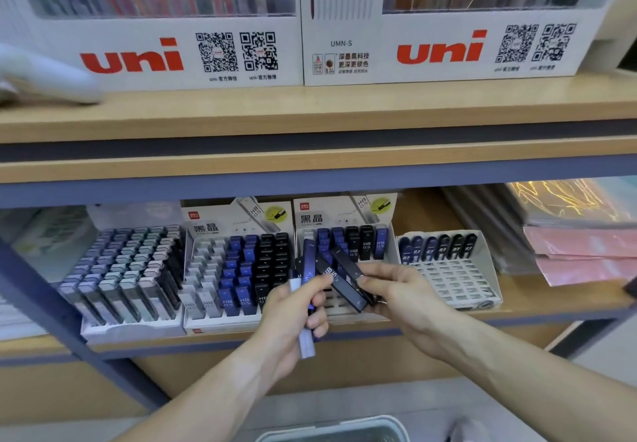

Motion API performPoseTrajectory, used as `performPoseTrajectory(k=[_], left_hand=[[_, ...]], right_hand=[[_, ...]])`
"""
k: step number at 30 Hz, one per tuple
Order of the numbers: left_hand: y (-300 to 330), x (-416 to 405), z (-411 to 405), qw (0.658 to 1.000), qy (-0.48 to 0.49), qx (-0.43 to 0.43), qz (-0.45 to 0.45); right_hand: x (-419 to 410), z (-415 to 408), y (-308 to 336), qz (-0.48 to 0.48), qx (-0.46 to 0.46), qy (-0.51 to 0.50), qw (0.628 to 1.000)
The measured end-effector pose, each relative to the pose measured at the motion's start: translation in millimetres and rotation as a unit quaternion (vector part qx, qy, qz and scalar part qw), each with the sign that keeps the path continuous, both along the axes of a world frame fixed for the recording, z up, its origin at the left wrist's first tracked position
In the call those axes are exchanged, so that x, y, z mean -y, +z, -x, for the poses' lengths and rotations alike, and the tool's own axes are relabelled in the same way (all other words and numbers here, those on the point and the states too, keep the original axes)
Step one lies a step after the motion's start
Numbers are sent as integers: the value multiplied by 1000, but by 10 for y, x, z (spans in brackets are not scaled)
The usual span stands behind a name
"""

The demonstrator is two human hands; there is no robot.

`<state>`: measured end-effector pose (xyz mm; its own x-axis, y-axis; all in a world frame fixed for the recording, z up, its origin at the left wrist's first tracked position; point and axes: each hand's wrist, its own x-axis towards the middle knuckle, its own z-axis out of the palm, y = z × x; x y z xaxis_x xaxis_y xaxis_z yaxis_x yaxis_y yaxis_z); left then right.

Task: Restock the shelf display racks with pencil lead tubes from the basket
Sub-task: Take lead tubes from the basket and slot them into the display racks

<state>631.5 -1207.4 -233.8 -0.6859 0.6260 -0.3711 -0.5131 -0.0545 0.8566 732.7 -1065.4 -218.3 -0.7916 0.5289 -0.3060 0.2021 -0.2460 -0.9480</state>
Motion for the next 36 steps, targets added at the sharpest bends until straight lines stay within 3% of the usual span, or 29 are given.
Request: performPoseTrajectory(k=[9,15,19,26,32,36], left_hand=[[4,-13,-6,1000,-19,-19,-8],[0,-34,11,999,-23,-26,-5],[-39,-53,7,999,-23,-28,-7],[-102,-94,-42,999,-30,-38,10],[-131,-108,-60,998,-36,-50,12],[-152,-105,-64,998,-39,-53,16]], right_hand=[[-7,16,63,-2,7,45,999],[-147,25,129,-131,0,-23,991],[-411,-56,205,-247,-4,-59,967],[-558,60,32,-446,24,-52,893],[-595,225,-45,-537,17,-31,843],[-659,265,-66,-539,25,-28,842]])
